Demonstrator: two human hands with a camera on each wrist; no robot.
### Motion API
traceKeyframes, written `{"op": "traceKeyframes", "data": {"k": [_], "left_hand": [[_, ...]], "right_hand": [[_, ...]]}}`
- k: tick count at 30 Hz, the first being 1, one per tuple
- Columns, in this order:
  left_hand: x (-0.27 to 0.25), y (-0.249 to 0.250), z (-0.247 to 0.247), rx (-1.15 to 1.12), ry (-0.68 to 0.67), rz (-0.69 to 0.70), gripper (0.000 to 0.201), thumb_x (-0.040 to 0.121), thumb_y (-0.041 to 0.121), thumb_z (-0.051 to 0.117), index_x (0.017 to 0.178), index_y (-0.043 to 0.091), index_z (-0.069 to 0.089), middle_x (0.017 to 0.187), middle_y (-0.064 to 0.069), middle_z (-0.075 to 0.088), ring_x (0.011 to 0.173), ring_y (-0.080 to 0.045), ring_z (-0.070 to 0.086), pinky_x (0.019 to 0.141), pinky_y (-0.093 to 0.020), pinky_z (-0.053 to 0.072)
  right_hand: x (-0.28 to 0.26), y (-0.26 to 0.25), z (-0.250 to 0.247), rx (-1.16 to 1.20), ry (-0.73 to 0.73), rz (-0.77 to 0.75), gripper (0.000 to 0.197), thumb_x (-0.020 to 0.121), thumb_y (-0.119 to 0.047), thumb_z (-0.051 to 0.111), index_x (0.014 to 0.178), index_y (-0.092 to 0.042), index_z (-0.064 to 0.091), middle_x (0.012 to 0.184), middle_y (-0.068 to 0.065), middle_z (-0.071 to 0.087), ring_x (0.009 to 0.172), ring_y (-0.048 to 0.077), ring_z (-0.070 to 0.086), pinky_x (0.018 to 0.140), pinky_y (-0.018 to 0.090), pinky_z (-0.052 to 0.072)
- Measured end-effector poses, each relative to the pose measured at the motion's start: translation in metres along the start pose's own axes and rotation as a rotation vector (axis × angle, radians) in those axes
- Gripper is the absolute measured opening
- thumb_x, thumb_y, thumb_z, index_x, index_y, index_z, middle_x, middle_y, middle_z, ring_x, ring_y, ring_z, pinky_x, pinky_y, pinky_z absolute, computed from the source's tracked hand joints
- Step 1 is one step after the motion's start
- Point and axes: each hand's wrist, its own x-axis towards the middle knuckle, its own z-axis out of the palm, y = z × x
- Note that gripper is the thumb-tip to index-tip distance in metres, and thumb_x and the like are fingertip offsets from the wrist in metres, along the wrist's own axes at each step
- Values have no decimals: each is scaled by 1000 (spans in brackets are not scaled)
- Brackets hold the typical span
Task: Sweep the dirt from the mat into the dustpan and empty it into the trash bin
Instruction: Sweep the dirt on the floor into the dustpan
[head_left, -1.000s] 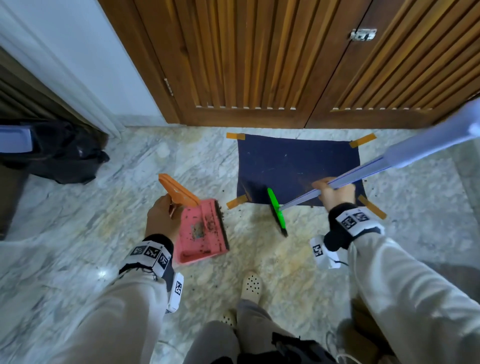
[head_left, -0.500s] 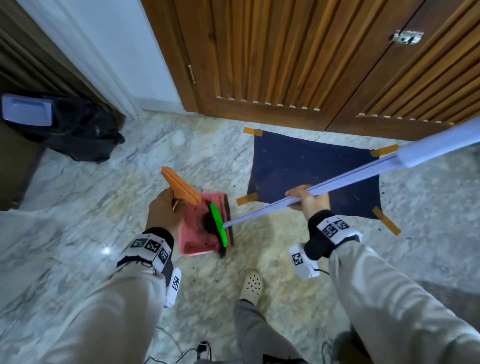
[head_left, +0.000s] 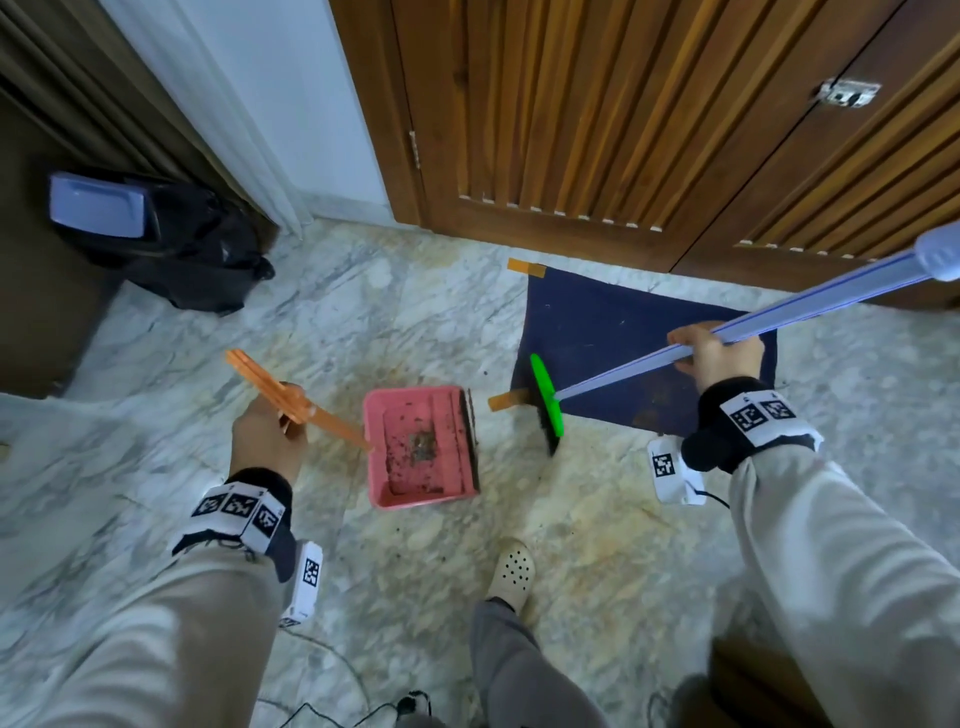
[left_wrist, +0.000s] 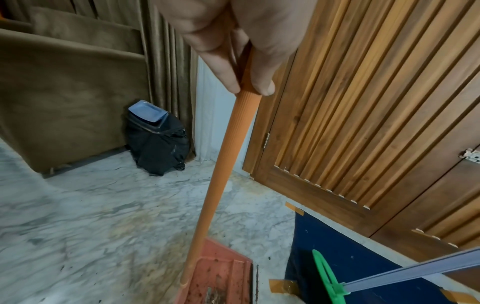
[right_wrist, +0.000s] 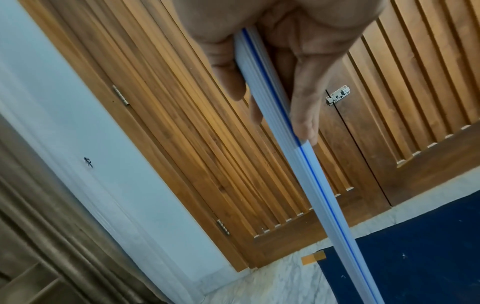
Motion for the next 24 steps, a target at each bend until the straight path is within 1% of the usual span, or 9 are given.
{"op": "traceKeyframes", "data": {"k": [4,8,12,16,18,19,20,22,24], "left_hand": [[-3,-13,-10,-11,4,9,25,89,6,56,113,1,58,111,-25,62,103,-40,59,75,-37,44],[2,-34,-19,15,-4,23,22,88,7,57,110,2,58,111,-23,62,99,-40,59,77,-39,46],[13,-50,-32,22,-18,82,19,87,8,58,105,1,59,106,-22,64,96,-39,61,82,-44,50],[19,-60,-51,-38,-48,124,18,87,4,55,104,0,59,105,-21,63,96,-37,61,79,-36,46],[23,-66,-63,-71,-72,133,19,88,3,52,106,2,59,108,-20,62,98,-35,60,78,-32,43],[27,-68,-69,-80,-82,139,20,88,3,50,106,3,59,109,-18,63,98,-33,60,78,-31,42],[30,-70,-74,-88,-90,149,20,88,3,49,106,4,59,108,-17,63,97,-30,60,78,-30,41],[35,-73,-84,-115,-96,187,18,89,6,48,103,6,59,107,-15,63,89,-21,56,76,-29,39],[44,-71,-92,-119,-99,241,17,90,9,49,102,6,59,106,-16,63,88,-23,56,76,-28,38]], "right_hand": [[-8,-4,5,-83,50,-24,14,68,-17,65,55,-23,63,65,7,63,78,37,67,80,50,57],[-28,-8,20,-160,34,-70,18,73,-17,63,56,-25,62,76,12,65,79,37,66,80,47,56],[-46,-10,33,-155,85,-71,11,74,-15,62,65,-19,66,78,13,65,75,32,63,79,46,56],[-67,-8,44,-107,117,-15,16,70,-13,63,56,-19,62,70,11,63,74,35,64,76,46,58],[-81,-6,50,-90,99,-13,9,70,-10,63,63,-4,64,67,13,59,68,30,58,71,41,54],[-89,-6,54,-90,93,-18,12,70,-8,63,68,4,63,68,15,57,67,28,55,69,40,52],[-99,-6,58,-92,90,-22,13,70,-7,63,70,6,62,69,15,56,66,27,53,66,38,50],[-119,-9,67,-93,99,-38,9,72,-5,63,63,-4,61,67,15,56,64,27,53,62,37,50],[-133,-13,75,-82,112,-50,7,72,-5,64,65,-4,63,67,15,58,66,29,56,64,39,54]]}}
